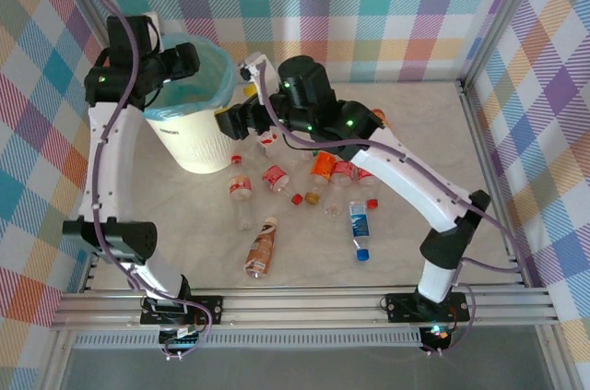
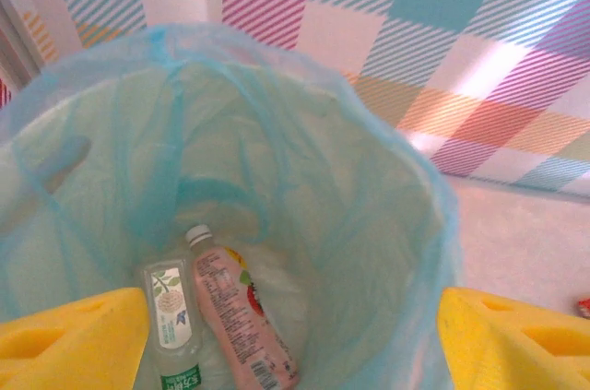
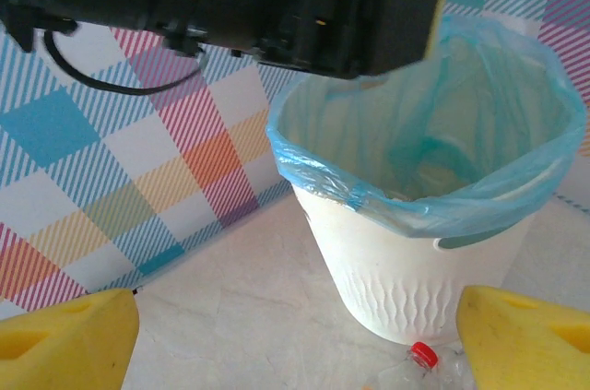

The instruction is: Put the plastic bottles in the bin

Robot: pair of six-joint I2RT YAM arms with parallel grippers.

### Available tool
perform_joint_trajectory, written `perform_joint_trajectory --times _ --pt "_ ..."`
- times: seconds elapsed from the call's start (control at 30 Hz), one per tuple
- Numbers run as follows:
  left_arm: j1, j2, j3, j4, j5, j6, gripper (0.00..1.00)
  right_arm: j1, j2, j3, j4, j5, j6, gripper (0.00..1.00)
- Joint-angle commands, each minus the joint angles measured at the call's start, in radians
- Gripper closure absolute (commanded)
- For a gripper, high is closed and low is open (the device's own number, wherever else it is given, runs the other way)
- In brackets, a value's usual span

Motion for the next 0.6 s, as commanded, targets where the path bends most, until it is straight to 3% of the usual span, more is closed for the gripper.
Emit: perform_joint_trajectory --times 0.0,0.27,0.57 --pt "-0.005 -0.095 0.034 -0.016 0.043 -0.025 0.19 0.005 -0.078 -0.045 -0.011 0.027 -0.018 0.11" --pt "-0.107 -0.284 -0.055 -0.016 0.130 -0.025 0.20 -0.003 -0.236 -0.203 -0.097 0.111 -0.050 0.11" --pt "-0.304 -0.488 -0.340 0.011 0.311 -0.061 0.21 -0.100 -0.437 -0.492 -0.212 0.130 -0.023 0.17"
